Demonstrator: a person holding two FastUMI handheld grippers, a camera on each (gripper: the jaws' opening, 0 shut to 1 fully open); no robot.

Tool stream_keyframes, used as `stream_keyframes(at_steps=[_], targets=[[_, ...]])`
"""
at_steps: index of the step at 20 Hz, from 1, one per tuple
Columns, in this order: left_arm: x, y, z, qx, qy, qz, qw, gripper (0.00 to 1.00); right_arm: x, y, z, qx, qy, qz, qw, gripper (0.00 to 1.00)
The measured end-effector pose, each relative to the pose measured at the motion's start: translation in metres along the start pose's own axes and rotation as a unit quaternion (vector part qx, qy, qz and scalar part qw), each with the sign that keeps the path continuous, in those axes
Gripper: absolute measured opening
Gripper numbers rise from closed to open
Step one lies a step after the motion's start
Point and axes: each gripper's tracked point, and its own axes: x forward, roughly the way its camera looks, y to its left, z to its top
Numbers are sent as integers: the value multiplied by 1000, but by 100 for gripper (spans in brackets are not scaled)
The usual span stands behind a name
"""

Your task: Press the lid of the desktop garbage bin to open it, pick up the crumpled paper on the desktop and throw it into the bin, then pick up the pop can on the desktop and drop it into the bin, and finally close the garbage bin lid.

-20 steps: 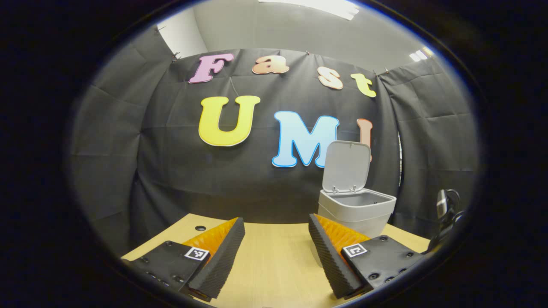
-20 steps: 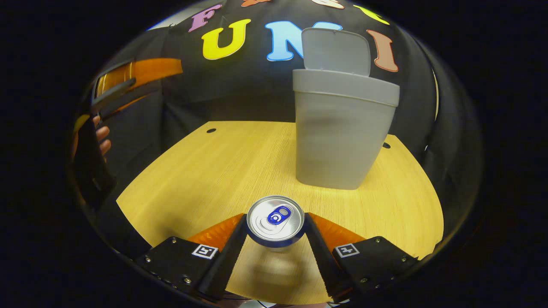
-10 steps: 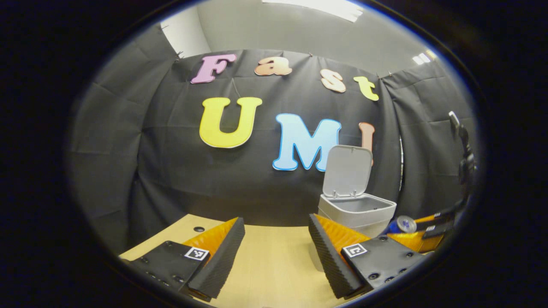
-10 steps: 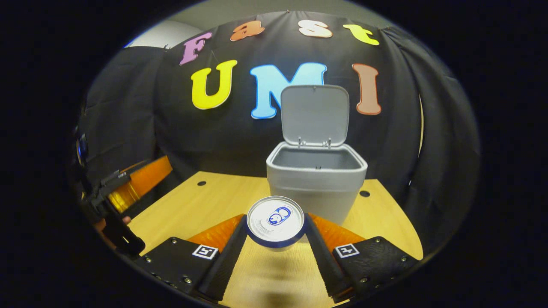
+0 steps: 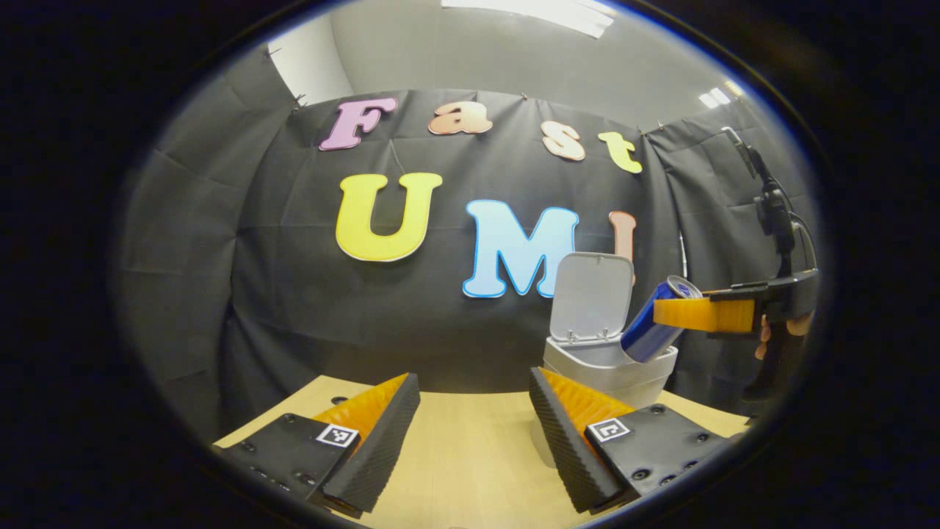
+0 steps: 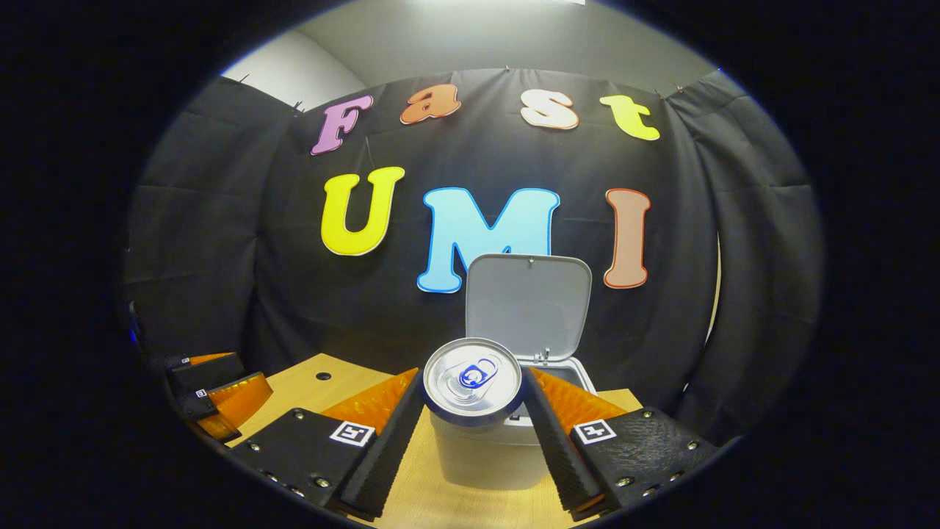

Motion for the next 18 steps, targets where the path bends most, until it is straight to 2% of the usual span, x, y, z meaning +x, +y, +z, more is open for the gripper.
stream_keyframes(at_steps=[7,8,12,18], targets=[[-4,12,-3,1,4,13,1000,100,21,1,3,-15,-6,-3,1000,83],[-4,14,-2,2,4,14,1000,98,22,2,3,-16,-7,-3,1000,83],[-5,14,-3,-2,5,15,1000,100,34,-1,1,-21,-6,-6,1000,83],[-2,13,-6,-4,11,15,1000,100,53,2,-20,-25,29,4,999,83]])
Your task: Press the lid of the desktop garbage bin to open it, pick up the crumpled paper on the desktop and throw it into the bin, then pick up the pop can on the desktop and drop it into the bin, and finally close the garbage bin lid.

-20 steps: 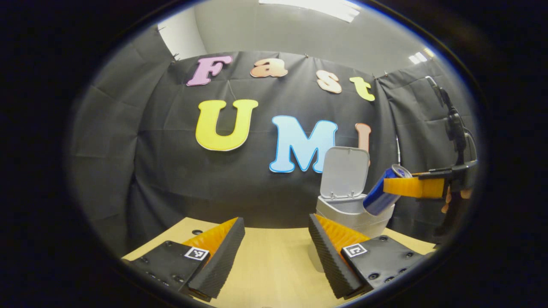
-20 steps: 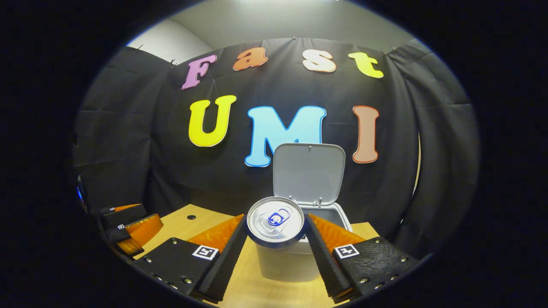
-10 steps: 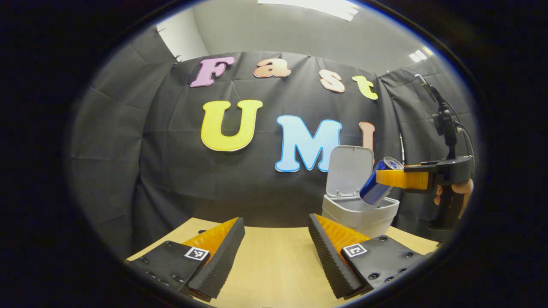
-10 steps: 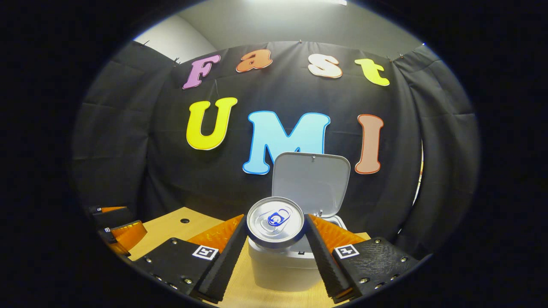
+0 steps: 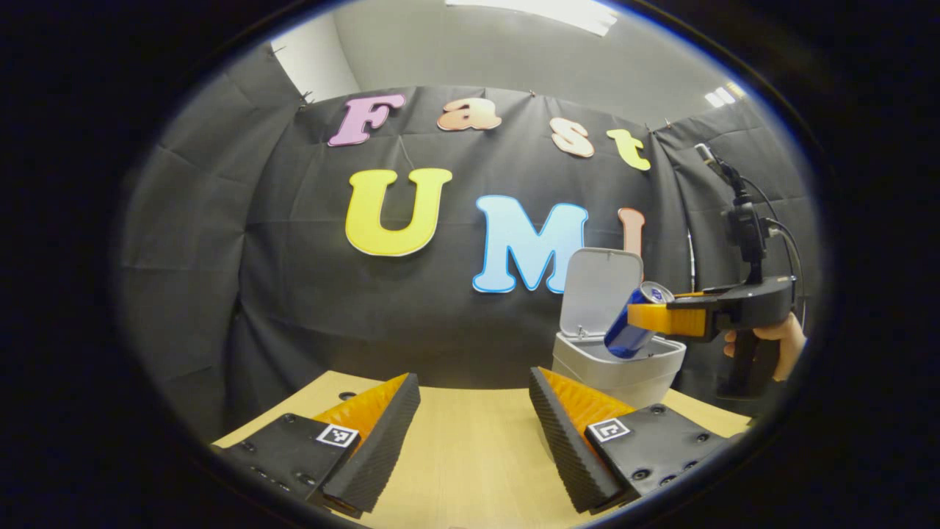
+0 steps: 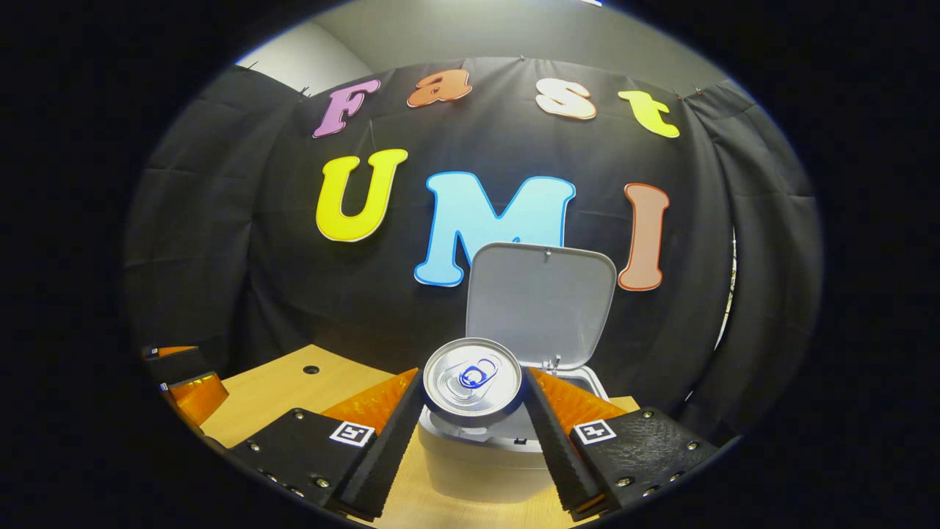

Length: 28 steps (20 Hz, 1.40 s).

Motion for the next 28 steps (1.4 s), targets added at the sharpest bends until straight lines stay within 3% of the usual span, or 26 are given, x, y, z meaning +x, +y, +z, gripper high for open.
stream_keyframes(at_steps=[16,28], targets=[[-17,12,1,0,-1,19,1000,100,-1,-3,10,-21,-15,-11,1000,89],[-38,2,8,-5,-10,23,1000,100,7,-19,64,1,-36,-15,999,89]])
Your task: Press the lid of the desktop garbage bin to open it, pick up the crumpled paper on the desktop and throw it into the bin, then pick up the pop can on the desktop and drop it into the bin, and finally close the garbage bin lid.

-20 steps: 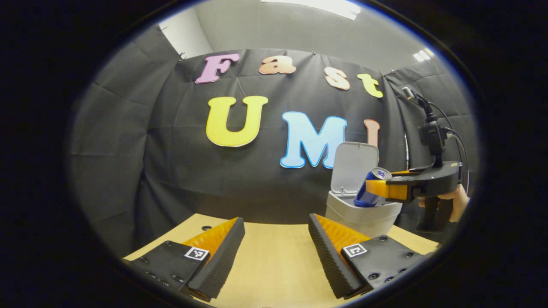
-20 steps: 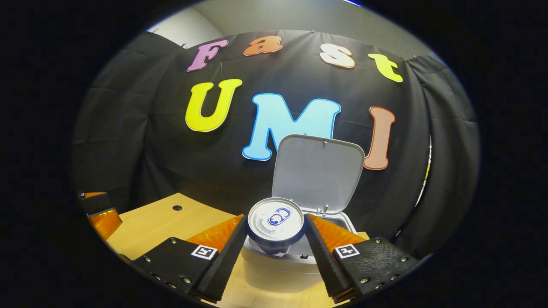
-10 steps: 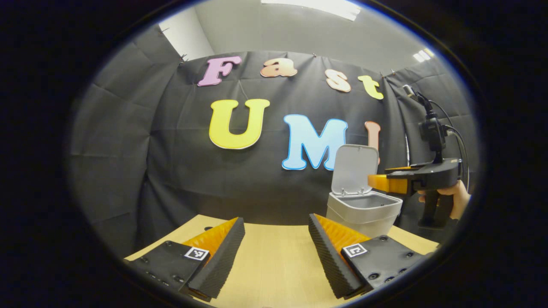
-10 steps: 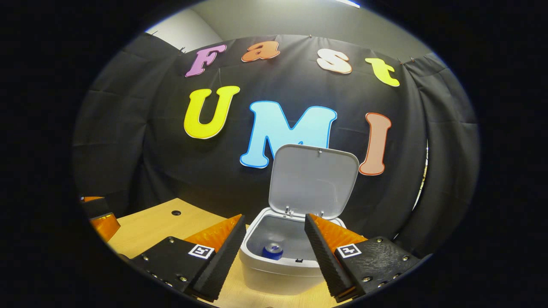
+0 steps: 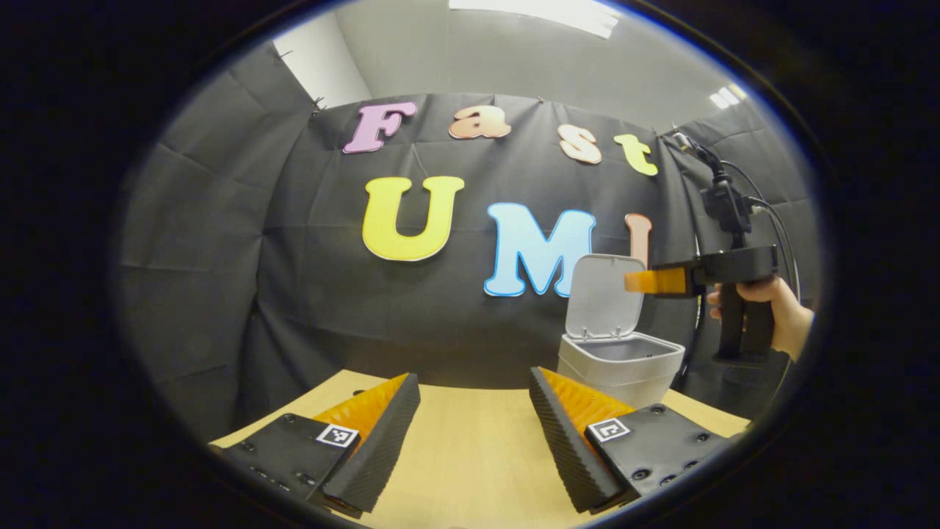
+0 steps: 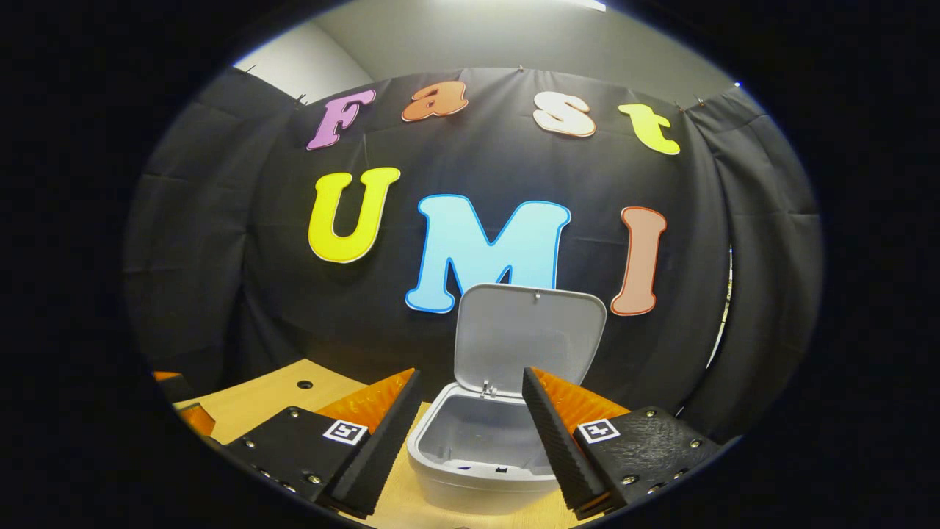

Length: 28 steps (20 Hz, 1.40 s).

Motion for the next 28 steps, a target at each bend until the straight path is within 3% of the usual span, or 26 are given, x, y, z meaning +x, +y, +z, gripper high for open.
stream_keyframes(at_steps=[14,28], targets=[[0,1,3,14,0,-7,1000,100,53,-43,46,61,-10,-39,997,89],[4,2,-1,6,9,3,1000,98,116,-75,63,39,-9,-84,996,89]])
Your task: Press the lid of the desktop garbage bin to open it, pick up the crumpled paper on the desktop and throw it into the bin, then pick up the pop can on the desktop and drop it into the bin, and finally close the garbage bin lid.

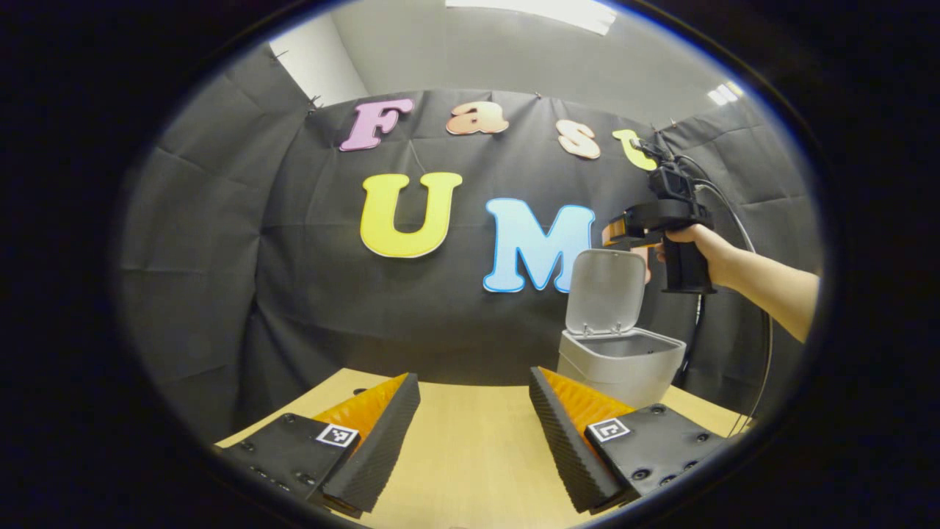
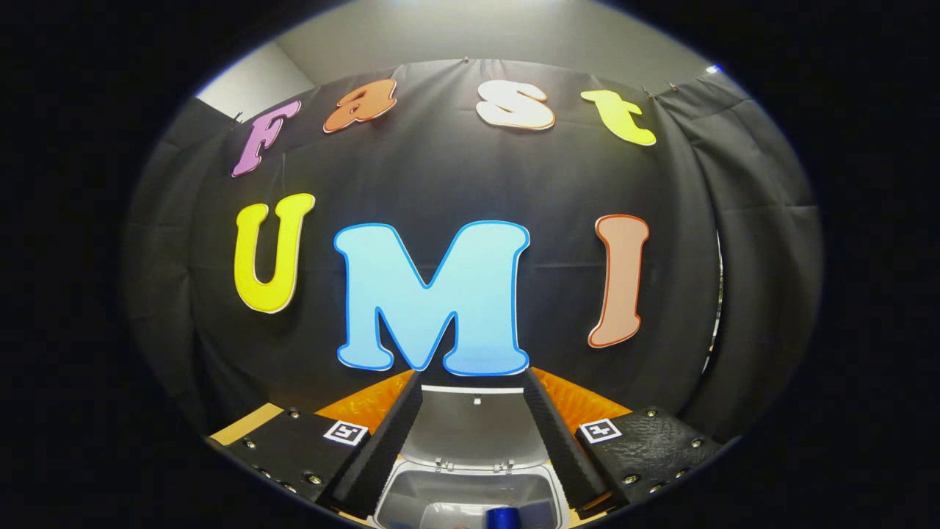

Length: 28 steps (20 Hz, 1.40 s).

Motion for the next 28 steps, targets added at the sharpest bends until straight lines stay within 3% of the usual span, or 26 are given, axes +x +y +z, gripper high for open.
stream_keyframes(at_steps=[11,28], targets=[[-5,3,-6,-8,4,15,1000,98,18,-8,-7,5,14,-9,1000,89],[-9,-19,-8,-4,-2,-11,1000,100,-53,-3,-39,12,14,1,1000,90]])
